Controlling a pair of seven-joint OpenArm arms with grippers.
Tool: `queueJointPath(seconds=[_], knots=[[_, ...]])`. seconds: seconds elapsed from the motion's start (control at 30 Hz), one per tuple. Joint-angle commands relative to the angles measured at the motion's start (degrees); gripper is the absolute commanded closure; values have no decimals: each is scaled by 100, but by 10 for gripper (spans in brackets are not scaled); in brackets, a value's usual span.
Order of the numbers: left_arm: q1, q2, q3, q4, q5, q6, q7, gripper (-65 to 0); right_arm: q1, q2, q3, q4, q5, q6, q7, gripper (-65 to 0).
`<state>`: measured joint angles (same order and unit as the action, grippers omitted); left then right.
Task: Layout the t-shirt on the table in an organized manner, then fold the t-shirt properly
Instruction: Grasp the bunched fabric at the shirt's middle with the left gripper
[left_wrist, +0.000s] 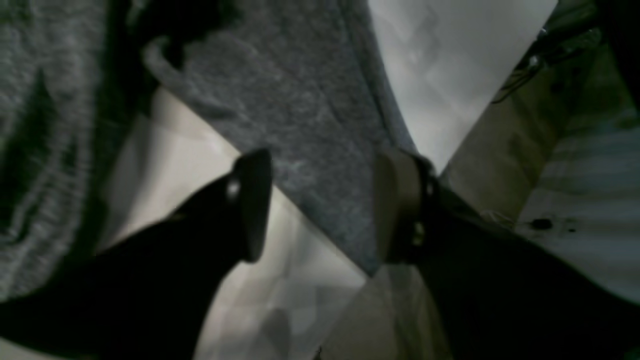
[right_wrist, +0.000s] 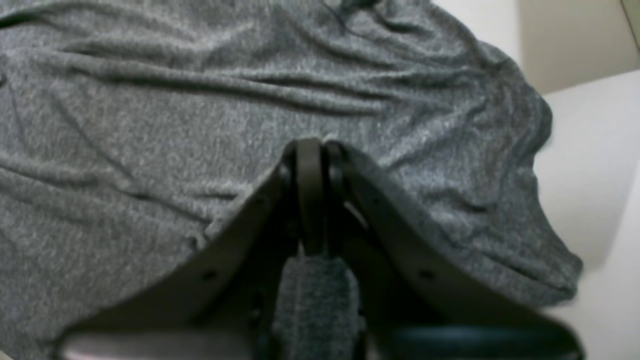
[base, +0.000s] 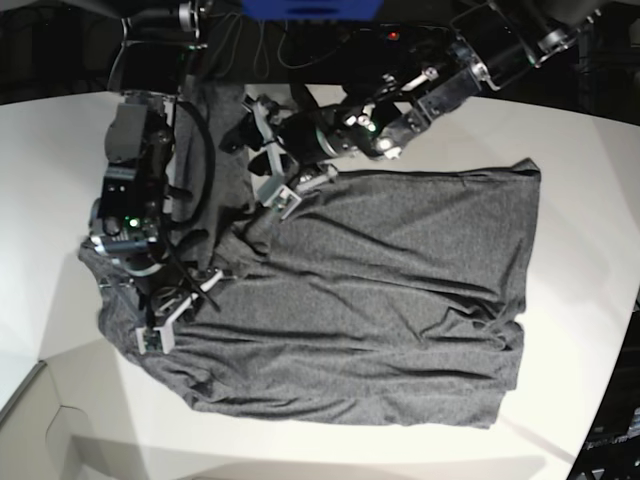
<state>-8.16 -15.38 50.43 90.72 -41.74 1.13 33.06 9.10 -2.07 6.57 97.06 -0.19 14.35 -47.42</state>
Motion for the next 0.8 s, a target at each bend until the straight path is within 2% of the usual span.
queueJointPath(seconds=[0.0,0.3,0.6,0.67,0.77], knots=[[-76,65,-19,76,-42,-38,-93,-335,96,0,-11,101,32,38,122,0],[-568,883,324,-1217,-42,-47,-49,-336,87,0,-11,119,32,38,105,0],[-876,962,1071,-1674,-42,-47,-49,-331,114,0,-11,145,32,38,105,0],[-902,953,1168,-1815,-42,-38,-49,-286,123,0,-11,145,32,38,105,0],[-920,953,1194,-2131,-42,-38,-49,-121,123,9,-11,145,32,38,105,0]])
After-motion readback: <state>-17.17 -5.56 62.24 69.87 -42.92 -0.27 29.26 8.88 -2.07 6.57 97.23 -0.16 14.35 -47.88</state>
